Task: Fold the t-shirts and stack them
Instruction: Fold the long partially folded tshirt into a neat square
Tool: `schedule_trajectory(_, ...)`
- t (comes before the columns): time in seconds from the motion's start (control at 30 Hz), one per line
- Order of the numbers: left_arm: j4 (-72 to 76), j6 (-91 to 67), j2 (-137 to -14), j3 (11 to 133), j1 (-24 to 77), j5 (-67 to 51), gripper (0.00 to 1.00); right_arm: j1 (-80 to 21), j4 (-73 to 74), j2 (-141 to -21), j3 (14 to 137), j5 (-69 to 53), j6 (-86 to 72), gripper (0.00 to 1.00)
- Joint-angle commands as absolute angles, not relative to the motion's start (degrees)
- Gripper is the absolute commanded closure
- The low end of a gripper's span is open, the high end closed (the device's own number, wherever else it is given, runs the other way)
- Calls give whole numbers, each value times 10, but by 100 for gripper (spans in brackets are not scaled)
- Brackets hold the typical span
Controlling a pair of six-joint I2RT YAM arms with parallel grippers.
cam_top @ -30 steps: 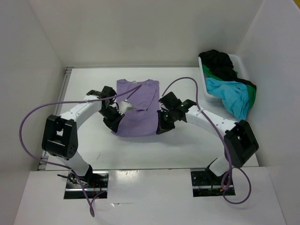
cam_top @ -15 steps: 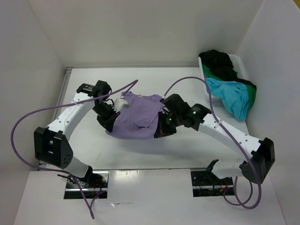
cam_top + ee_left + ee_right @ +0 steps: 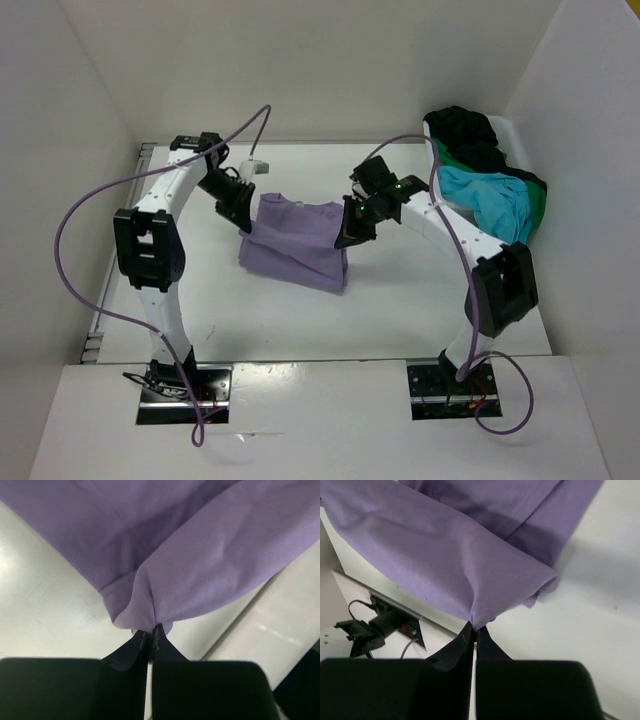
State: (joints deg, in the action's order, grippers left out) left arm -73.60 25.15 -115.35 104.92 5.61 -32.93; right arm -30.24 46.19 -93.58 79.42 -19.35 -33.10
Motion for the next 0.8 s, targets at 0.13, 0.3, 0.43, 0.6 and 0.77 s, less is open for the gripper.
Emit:
schedule_trajectory(0.13,-745,208,-1229,1204,25,-395,100,-247,432,-1011,888,-218,-293,100)
schedule_trajectory(0.3,-745,181,-1283,1276,25,-422,100,-209,411,-1048,902,-250,-293,100)
schedule_trajectory(0.43,-729,151,-1324,1351,25,-417,99,-192,375,-1075,902,-267,-305,100)
schedule_trajectory(0.6,-699,99,-1398,1455,25,-388,94,-174,351,-1128,924,-267,-315,100)
schedule_trajectory(0.77,-665,79,-1461,1516,25,-388,80,-150,321,-1180,941,-267,-327,100)
